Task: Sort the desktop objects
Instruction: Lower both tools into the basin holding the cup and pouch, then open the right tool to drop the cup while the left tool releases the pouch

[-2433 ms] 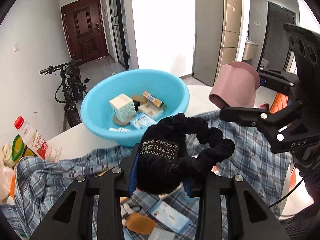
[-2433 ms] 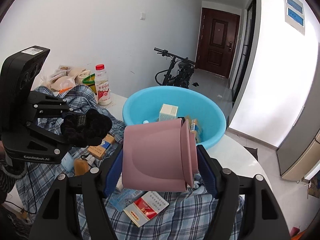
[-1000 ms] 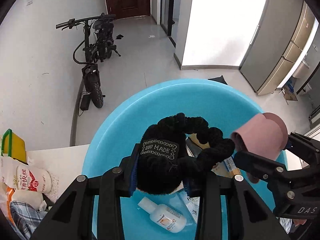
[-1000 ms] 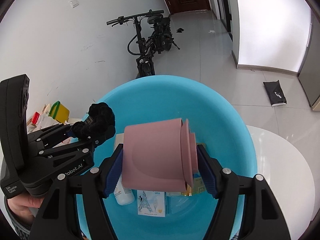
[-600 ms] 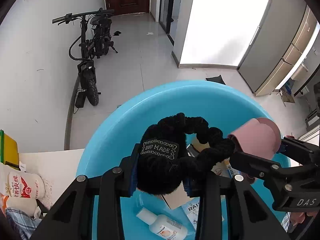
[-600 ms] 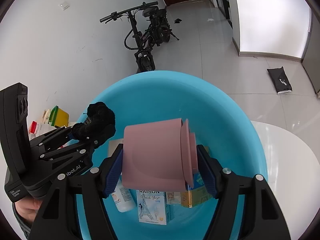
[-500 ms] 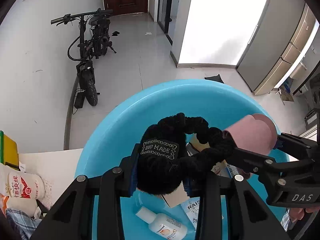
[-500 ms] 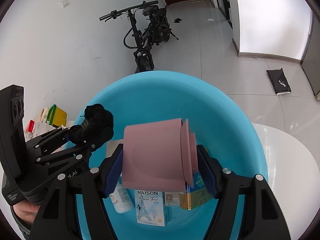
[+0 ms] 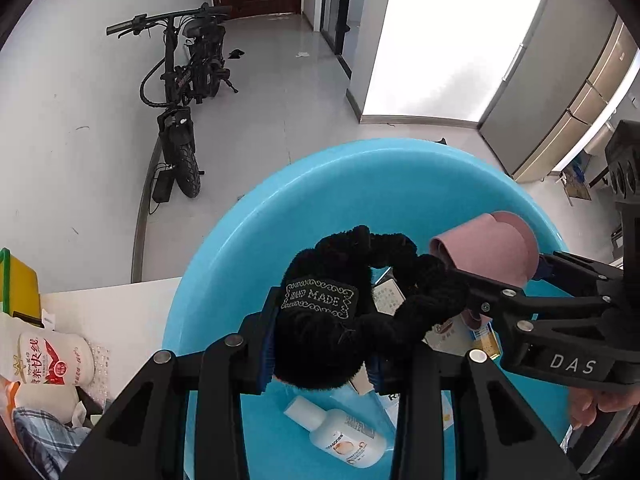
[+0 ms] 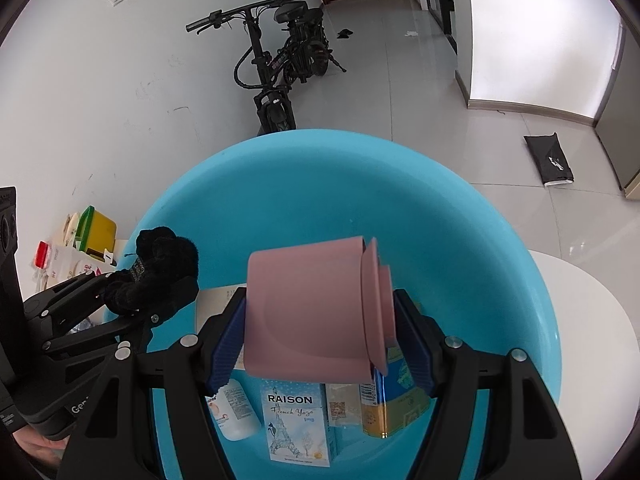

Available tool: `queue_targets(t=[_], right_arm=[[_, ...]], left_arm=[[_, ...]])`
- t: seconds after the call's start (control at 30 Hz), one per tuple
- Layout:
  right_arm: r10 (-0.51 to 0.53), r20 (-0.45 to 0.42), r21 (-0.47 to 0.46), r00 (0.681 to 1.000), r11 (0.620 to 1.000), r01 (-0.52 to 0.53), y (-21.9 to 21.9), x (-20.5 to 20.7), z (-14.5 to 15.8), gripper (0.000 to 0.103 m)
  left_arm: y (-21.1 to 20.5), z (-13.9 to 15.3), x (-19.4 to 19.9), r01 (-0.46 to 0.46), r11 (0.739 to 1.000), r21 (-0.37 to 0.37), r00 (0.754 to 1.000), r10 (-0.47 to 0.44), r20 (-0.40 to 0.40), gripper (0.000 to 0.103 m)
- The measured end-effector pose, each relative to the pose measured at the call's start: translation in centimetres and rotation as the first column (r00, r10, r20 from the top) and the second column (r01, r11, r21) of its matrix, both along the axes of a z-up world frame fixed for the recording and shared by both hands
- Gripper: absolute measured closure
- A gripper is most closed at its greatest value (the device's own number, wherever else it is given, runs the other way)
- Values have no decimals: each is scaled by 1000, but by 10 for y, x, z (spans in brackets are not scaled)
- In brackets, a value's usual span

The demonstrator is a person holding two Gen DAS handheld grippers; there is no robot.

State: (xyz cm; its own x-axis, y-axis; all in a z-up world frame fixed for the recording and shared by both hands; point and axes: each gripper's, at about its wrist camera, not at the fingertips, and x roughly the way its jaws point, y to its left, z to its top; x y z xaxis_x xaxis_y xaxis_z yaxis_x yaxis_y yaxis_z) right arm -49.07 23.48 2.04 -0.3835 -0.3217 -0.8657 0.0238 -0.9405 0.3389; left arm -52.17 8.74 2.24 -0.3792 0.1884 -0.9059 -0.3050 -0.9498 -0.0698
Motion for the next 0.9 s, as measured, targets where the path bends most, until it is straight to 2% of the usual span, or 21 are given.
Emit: queue_targets(t=[0.07, 0.13, 0.2, 0.37, 0.47, 0.67, 0.8, 0.9], right_arm=[[-2, 6, -1, 1000, 1000, 2, 0, 0, 0, 33], [-7, 14, -26, 1000, 1000, 7, 2, 2, 2, 25], [-11, 2, -38, 1000, 999, 11, 3, 6, 7, 23], [8, -37, 52, 999, 999, -6, 0, 22, 23, 22], [29, -54, 87, 998, 996, -24, 0, 32, 31, 22], [94, -108, 193, 990, 979, -72, 1, 51, 46, 22], [146, -121, 252, 982, 961, -112, 1, 60, 48, 22], [171, -118, 255, 978, 957, -136, 2, 64, 44, 26]], left_arm=[[-1, 0, 1, 1, 1000, -1, 1000, -1, -2, 66], [-2, 2, 5, 1, 1000, 8, 1000, -1, -5, 66], [-4, 3, 7, -1, 1000, 12, 1000, 1, -8, 66], [0, 10, 14, 16, 1000, 6, 1000, -15, -23, 66], [5, 16, 18, 22, 1000, 17, 999, -22, -34, 61], [20, 28, 22, 38, 999, 28, 998, -37, -44, 61], [37, 32, 20, 56, 998, 43, 998, -54, -45, 61], [51, 35, 18, 80, 995, 66, 996, -77, -43, 61]])
